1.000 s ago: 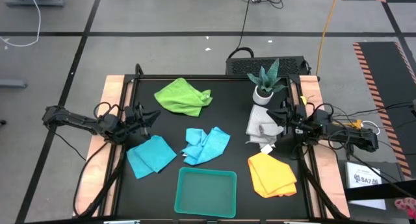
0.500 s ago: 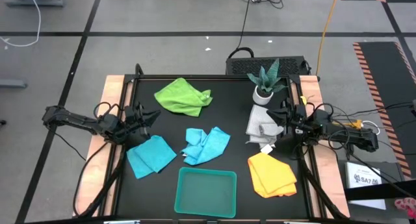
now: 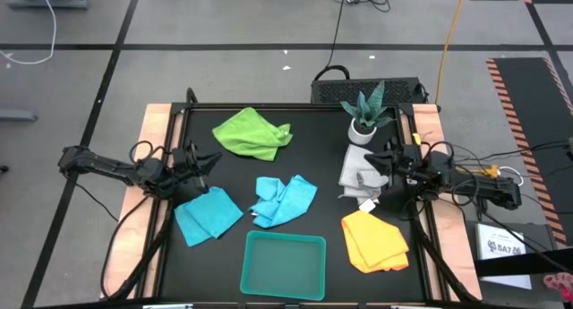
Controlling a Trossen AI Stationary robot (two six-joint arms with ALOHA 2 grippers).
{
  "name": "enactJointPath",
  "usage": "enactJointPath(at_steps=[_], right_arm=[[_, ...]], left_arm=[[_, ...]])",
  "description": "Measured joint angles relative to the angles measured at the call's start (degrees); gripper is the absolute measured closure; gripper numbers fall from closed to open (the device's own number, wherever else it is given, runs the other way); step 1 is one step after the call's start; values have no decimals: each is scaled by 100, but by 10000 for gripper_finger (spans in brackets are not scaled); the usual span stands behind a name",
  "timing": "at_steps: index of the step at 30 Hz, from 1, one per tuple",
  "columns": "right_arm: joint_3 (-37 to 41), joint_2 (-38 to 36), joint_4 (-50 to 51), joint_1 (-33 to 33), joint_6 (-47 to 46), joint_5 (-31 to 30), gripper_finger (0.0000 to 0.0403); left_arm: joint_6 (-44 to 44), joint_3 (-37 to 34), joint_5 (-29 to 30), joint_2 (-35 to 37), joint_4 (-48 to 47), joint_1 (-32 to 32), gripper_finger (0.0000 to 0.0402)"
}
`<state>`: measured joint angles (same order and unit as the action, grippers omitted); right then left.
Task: Fold microfiber towels
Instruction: Fold the right blue microfiber cloth
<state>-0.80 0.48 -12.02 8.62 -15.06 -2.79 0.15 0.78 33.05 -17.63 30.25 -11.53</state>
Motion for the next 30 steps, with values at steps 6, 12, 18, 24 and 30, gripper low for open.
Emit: enactJointPath(at_steps=[6,12,18,24,30], right_arm=[[0,268,-111,0,227,-26,394],[-92,892,-1206,0,532,-33,375],[-805,1947,-1394,0,998,-37,365],[-1670,3389,-1313,-7,1172,-15,363],[-2448,4964,-1111,-9,1213,8,363]], left_arm=[[606,0,368,0,-18,0,378],[861,121,1202,0,-448,0,378],[893,781,1375,-375,-1176,87,378],[673,1870,1352,-1381,-2347,538,378],[13,2651,525,-2491,-3254,1002,378]])
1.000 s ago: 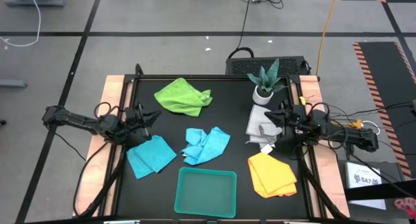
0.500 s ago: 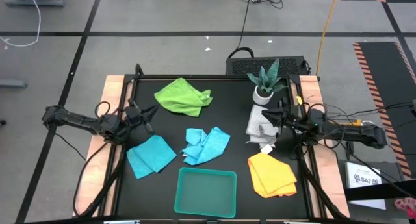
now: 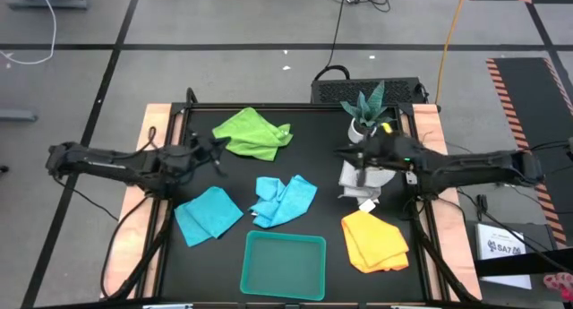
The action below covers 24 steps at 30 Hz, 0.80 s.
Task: Fold microfiber towels
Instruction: Fold the right blue microfiber cloth
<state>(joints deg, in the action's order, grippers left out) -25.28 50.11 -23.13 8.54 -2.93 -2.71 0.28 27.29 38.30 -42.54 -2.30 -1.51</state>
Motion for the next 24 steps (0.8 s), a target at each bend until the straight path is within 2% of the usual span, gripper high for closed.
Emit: enactJointPath(at_steps=[3,7,17,24], right_arm=[[-289,661,42,0,-28,14,363],[-485,1242,228,-2,-123,130,363],[-1198,1678,1912,-5,-681,130,361],[-2216,2216,2830,-161,-362,139,312]], left_arm=[[-75,123,-312,-412,-16,102,378],[-115,144,-310,-754,-33,128,378],[-296,147,-245,-835,-9,128,378],[-383,147,-243,-836,-6,128,378]])
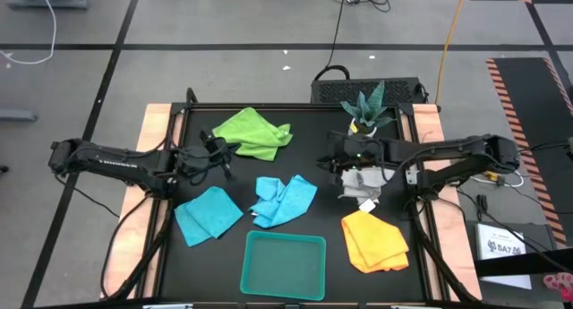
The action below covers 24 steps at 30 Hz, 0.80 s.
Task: Fold microfiber towels
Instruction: Fold the right blue microfiber cloth
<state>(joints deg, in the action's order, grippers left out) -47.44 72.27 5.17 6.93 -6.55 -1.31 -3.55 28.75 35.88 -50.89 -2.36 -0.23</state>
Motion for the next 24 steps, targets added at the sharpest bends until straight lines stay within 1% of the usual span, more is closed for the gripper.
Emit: enactJointPath(at_steps=[3,7,12,16,21,24], right_arm=[[-313,304,211,-81,38,27,289],[-437,775,242,-124,217,495,272],[-435,1480,22,-100,520,579,271],[-437,1961,-618,75,734,661,271],[-446,2469,-1178,360,730,1378,270],[-639,2763,-1178,456,750,1509,270]], left_arm=[[-2,0,7,0,5,0,378],[0,0,11,0,3,0,378],[0,0,11,0,3,0,378],[-17,0,11,0,-1,0,378],[-24,0,-23,0,-14,0,378],[-26,0,-28,0,-47,0,378]])
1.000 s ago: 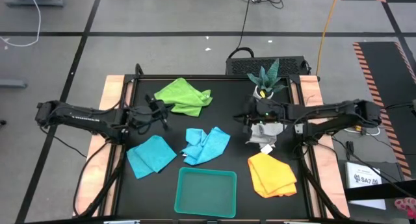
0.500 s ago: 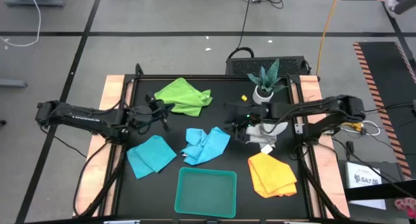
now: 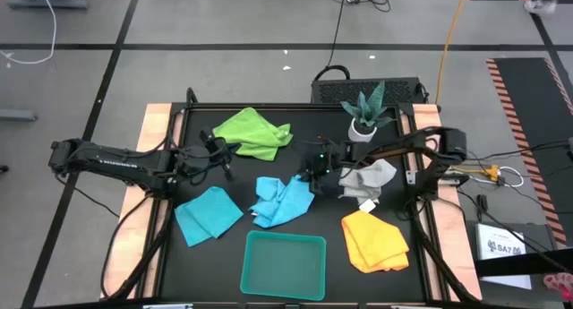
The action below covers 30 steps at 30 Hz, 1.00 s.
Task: Fold microfiber towels
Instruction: Fold the right blue microfiber cloth
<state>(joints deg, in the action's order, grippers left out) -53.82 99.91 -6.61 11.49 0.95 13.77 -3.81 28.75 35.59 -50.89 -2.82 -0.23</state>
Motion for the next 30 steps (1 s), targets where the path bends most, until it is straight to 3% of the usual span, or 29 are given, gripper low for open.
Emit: enactJointPath(at_steps=[7,12,18,24,30], right_arm=[[-652,647,160,166,142,612,270],[-888,901,656,171,148,619,270],[-896,902,1301,171,5,615,270],[-896,900,1187,170,3,643,270],[-896,804,1137,121,-64,1048,270]], left_arm=[[-6,0,-3,0,-22,0,378],[-17,0,-7,0,-49,0,378],[24,0,-19,0,-73,0,378],[50,0,-44,0,-95,0,378],[50,0,-65,1,-138,0,378]])
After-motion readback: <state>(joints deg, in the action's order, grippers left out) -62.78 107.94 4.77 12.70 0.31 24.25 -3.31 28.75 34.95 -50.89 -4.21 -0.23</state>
